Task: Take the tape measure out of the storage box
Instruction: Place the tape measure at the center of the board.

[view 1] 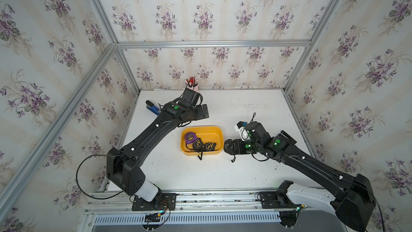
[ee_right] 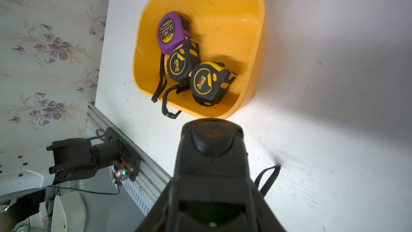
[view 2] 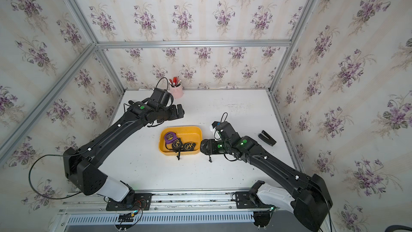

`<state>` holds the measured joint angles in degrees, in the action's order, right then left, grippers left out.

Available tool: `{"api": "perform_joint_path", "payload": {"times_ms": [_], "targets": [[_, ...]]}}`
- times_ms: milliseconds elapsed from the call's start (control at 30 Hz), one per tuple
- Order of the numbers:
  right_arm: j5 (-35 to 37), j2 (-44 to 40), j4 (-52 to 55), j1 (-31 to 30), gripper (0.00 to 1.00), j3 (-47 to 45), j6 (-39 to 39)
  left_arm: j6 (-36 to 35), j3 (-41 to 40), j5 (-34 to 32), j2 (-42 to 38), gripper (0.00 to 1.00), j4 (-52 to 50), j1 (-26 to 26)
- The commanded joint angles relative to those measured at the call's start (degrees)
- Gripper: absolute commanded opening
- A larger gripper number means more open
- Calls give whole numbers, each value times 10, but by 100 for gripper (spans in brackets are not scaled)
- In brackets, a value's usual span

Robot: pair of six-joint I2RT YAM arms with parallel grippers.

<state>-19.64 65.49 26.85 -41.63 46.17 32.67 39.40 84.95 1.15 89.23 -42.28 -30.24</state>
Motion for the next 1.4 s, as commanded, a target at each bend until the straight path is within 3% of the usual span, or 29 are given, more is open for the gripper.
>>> {"api": "perform_joint_path", "payload": {"times_ms": [0, 400, 667, 867, 1367], "targets": [[-73, 14, -26, -1, 32, -2, -24, -21, 3, -14, 13, 100, -17, 0], [-208, 68, -11, -20, 34, 6, -82, -41, 2, -20, 41, 100, -31, 1], [-190, 153, -9, -78, 33, 40, -136, -35, 7, -46, 27, 100, -32, 0], [-184, 212, -1, -86, 33, 86, -180, -28, 6, -81, -14, 100, -19, 2], [-207, 318, 22, -135, 32, 187, -157, -29, 47, -139, -78, 100, -8, 3]]}}
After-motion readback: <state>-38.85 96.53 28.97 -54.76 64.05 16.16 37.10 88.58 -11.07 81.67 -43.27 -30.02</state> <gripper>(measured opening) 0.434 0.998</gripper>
